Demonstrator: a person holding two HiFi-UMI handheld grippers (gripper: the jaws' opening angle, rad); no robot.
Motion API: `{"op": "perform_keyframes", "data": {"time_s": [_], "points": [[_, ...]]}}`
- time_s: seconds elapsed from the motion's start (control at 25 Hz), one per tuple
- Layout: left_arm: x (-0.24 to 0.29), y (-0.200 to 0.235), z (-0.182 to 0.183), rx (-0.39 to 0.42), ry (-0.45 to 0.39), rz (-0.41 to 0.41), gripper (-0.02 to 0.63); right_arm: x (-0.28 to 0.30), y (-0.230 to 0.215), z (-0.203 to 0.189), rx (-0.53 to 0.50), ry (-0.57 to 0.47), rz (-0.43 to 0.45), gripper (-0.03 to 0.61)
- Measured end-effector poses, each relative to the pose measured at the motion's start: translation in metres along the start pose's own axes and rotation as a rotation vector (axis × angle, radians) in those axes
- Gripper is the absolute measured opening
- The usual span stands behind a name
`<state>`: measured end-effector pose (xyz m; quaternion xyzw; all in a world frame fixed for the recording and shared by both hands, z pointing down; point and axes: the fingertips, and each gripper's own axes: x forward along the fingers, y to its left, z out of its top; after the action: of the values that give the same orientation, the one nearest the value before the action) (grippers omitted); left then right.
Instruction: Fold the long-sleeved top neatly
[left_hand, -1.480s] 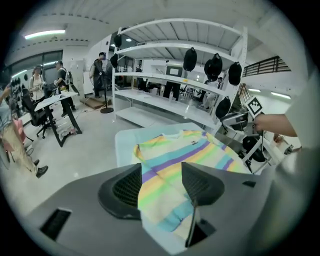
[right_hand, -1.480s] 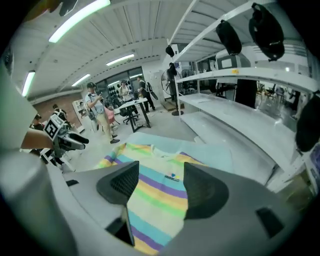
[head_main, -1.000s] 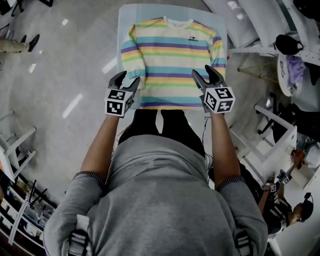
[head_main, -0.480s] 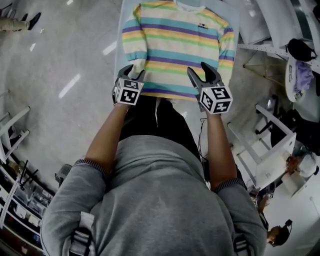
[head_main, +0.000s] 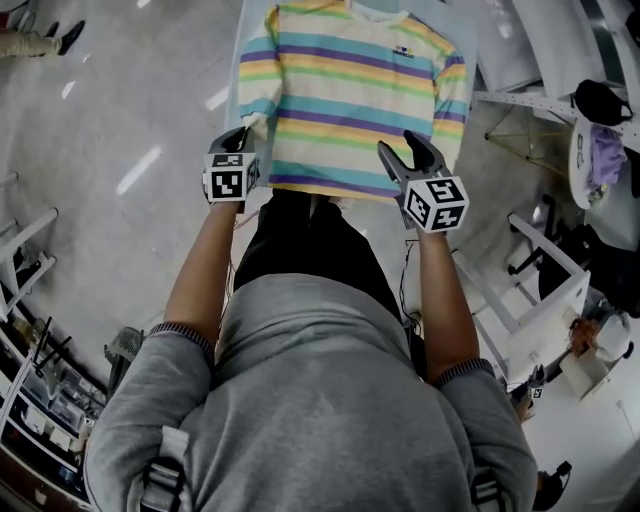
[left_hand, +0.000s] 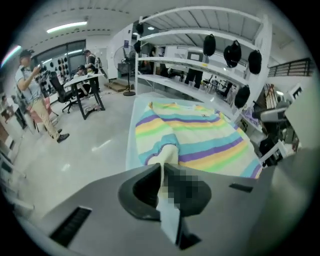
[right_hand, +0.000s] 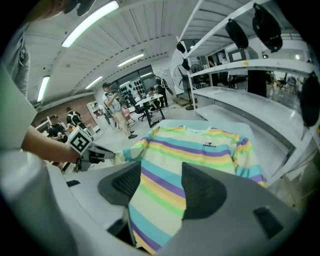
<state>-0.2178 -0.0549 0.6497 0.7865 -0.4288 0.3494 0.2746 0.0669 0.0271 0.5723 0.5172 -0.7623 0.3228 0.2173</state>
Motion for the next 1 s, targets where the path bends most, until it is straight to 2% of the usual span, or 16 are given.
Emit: {"op": "perform_keyframes", "data": {"time_s": [0.2, 0.36, 0.44, 0.6, 1.0], "points": [[-0.038, 0.039, 0.045, -0.170, -0.085, -0.018, 0.031, -0.006, 0.000, 0.017, -0.016, -0.014, 0.009, 0.270], [-0.063, 0.070, 0.090, -0.359, -0.181, -0.061, 0.031, -0.004, 0.004, 0.035, -0.023, -0.028, 0.015, 0.270], [-0.072, 0.081, 0.113, -0.423, -0.225, -0.082, 0.031, -0.002, 0.006, 0.046, -0.030, -0.036, 0.016, 0.272], [-0.088, 0.095, 0.150, -0.447, -0.277, -0.112, 0.031, 0.004, 0.015, 0.070, -0.049, -0.049, 0.016, 0.272], [-0.094, 0.111, 0.215, -0.568, -0.303, -0.258, 0.031, 0.016, 0.023, 0.125, -0.063, -0.075, -0.017, 0.270]]}}
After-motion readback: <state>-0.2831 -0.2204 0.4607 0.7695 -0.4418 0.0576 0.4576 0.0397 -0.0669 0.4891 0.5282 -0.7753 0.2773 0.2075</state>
